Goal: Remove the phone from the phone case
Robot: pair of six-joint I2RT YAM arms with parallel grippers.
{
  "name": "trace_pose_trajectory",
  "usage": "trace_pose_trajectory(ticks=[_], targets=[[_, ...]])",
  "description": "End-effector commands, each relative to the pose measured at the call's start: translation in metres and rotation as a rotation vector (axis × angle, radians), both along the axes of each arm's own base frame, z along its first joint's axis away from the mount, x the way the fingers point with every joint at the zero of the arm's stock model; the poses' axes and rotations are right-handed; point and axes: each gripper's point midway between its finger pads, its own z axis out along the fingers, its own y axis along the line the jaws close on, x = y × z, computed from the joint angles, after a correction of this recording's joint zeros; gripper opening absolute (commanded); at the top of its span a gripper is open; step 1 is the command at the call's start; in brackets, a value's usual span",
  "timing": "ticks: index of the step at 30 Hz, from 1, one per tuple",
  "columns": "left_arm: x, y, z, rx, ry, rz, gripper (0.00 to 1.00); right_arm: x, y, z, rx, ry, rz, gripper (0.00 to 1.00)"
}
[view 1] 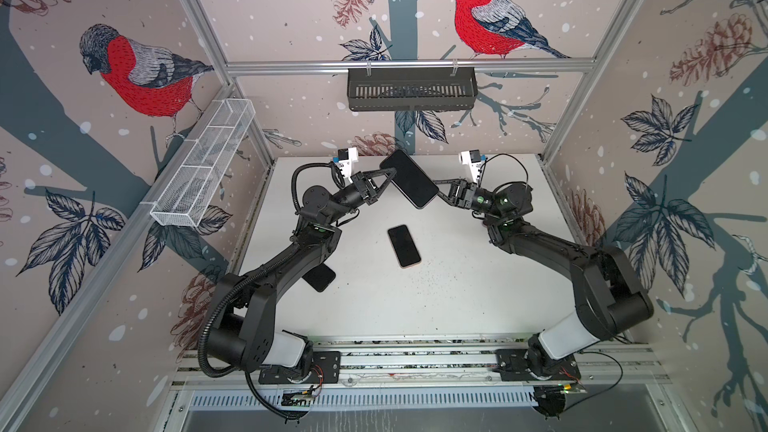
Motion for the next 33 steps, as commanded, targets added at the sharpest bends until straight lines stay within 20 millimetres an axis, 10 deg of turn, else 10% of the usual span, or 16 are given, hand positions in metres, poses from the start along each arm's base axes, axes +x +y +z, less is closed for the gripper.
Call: trace_pose_trajectory(ticks=[1, 5, 8, 22, 33], targets=[[0.001, 0.000, 0.003, 0.028, -0.054, 0.023, 0.00, -0.010, -0.004, 0.011, 0.028, -0.023, 0.005, 0.04], [0.014, -0.002, -0.016, 0.128, -0.015, 0.083, 0.68, -0.012, -0.010, 0.016, 0.027, -0.004, -0.049, 0.02], [0.021, -0.005, -0.028, 0.217, 0.000, 0.132, 0.89, -0.004, -0.014, 0.010, -0.015, 0.053, -0.122, 0.01], [0.041, -0.025, -0.072, 0.639, 0.012, 0.362, 0.98, 0.016, -0.063, -0.049, -0.070, 0.342, -0.352, 0.00], [-0.015, -0.115, -0.065, 0.973, -0.375, 0.266, 0.95, 0.017, -0.103, -0.081, -0.104, 0.446, -0.498, 0.00]])
